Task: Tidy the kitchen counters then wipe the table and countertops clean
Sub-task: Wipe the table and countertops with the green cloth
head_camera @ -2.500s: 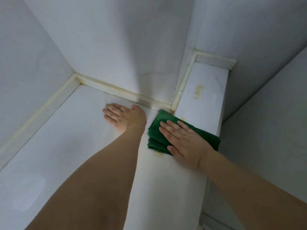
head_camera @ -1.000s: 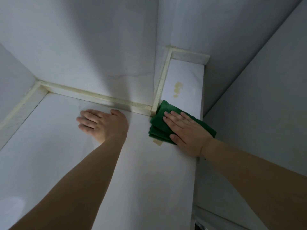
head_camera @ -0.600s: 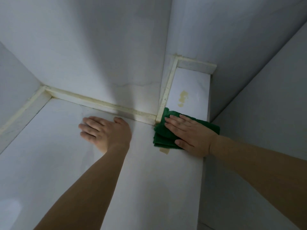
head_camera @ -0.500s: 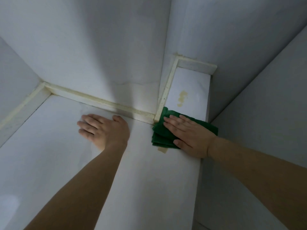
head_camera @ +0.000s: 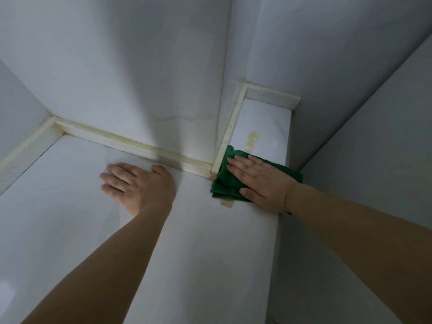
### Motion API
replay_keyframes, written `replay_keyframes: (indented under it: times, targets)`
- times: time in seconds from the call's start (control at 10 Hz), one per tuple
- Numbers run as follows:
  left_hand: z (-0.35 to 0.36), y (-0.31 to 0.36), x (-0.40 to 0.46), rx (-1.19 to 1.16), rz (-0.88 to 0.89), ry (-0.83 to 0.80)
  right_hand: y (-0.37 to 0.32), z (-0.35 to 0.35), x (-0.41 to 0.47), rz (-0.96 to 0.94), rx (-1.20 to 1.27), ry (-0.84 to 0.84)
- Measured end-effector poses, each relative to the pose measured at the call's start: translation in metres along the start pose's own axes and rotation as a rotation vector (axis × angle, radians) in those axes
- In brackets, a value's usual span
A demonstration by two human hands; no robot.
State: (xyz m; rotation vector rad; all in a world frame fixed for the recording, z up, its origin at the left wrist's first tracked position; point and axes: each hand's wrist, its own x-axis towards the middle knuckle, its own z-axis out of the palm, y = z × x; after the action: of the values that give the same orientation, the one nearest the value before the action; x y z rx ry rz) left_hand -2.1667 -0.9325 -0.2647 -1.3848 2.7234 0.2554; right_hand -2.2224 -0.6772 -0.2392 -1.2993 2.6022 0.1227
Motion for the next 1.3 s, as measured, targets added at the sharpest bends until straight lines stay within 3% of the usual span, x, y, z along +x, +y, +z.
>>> replay_keyframes:
  times: [0.4, 0.7, 1.0, 1.3]
  targets:
    - [-0.006, 0.000, -0.004, -0.004, 0.004, -0.009, 0.006, 0.007, -0.016, 0.048, 0.068, 0.040]
    - [-0.005, -0.001, -0.002, -0.008, 0.018, -0.008, 0.008, -0.001, 0.020, 0.172, 0.055, 0.052]
    - [-0.005, -0.002, -0.006, -0.017, 0.026, -0.002, 0.011, 0.008, -0.022, 0.196, 0.086, 0.042]
    - [-0.006, -0.001, -0.003, -0.009, 0.003, -0.014, 0.018, -0.004, 0.027, 0.267, 0.067, 0.071]
